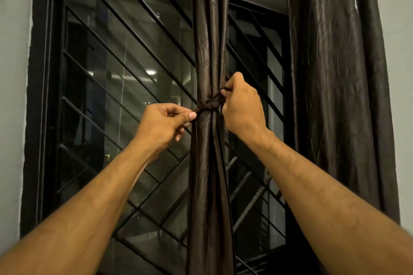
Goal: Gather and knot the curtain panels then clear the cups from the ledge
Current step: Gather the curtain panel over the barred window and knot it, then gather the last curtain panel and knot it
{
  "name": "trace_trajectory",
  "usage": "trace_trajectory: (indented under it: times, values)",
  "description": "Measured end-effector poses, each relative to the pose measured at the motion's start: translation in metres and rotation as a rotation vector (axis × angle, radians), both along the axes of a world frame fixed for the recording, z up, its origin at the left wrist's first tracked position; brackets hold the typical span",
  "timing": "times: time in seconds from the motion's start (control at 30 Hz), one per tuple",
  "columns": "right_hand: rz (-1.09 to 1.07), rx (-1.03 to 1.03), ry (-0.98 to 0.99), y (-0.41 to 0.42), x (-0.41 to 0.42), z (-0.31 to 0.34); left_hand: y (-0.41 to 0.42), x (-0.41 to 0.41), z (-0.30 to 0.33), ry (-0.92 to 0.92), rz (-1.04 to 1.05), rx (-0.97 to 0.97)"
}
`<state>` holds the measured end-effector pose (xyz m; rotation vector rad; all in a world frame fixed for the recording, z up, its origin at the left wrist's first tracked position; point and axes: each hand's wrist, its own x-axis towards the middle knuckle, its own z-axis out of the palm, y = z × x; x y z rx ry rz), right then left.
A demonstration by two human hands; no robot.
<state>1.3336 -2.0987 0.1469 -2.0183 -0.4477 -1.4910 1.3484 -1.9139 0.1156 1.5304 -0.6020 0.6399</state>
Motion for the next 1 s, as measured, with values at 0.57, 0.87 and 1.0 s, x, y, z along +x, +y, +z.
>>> trace_trajectory:
  times: [0.57,0.87,1.0]
  values:
    - [0.140,-0.119,-0.042,-0.036,-0.007,-0.037,-0.034,0.003,-0.030,-0.203,0.320,-0.202]
    - [-0.031,-0.113,-0.036,-0.141,0.005,-0.063,-0.161,0.012,-0.038,-0.280,0.054,0.003]
    - [-0.109,-0.011,-0.025,-0.220,0.020,-0.069,-0.227,0.034,-0.033,-0.280,0.001,0.049]
